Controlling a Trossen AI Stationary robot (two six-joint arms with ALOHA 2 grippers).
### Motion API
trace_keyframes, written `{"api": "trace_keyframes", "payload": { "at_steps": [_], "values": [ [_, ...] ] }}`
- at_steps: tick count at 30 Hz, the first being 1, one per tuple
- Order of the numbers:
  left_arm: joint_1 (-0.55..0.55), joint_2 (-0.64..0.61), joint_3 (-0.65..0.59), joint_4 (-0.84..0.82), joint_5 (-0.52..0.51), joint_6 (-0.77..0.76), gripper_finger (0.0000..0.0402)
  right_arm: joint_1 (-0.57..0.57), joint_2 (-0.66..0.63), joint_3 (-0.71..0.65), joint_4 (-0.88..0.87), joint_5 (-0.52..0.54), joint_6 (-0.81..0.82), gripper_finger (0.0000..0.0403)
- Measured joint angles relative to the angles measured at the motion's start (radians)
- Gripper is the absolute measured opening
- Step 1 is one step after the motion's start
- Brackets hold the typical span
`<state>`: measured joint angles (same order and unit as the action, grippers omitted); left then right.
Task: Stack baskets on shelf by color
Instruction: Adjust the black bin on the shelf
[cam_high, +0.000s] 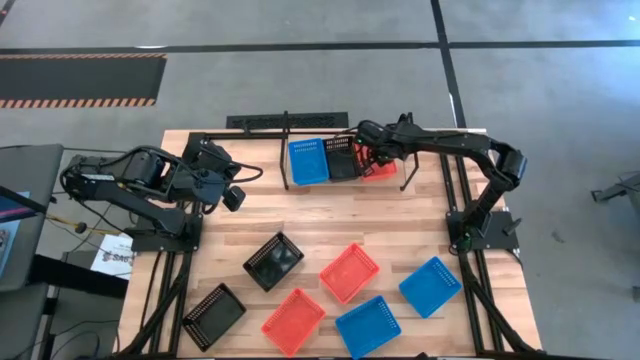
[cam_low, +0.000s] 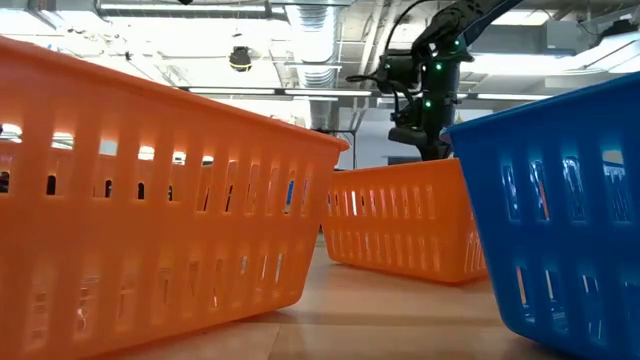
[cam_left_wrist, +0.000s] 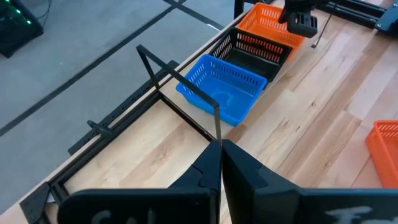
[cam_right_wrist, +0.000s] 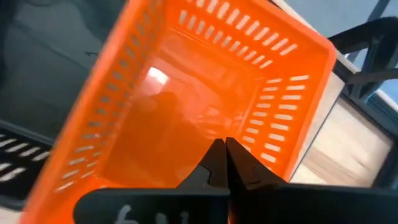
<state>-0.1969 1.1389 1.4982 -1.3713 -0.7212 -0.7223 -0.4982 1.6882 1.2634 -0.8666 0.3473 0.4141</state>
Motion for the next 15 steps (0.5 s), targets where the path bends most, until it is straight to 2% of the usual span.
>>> {"api": "trace_keyframes", "payload": {
  "at_steps": [9,15],
  "values": [
    [0.000,0.000,0.000,0.000,0.000,0.000,0.0000,0.069,0.000,0.080,0.114,-0.005,-0.038,0.0000],
    [0.000,0.000,0.000,0.000,0.000,0.000,0.0000,0.077,0.002,0.092,0.223,-0.066,-0.057,0.0000]
  ]
}}
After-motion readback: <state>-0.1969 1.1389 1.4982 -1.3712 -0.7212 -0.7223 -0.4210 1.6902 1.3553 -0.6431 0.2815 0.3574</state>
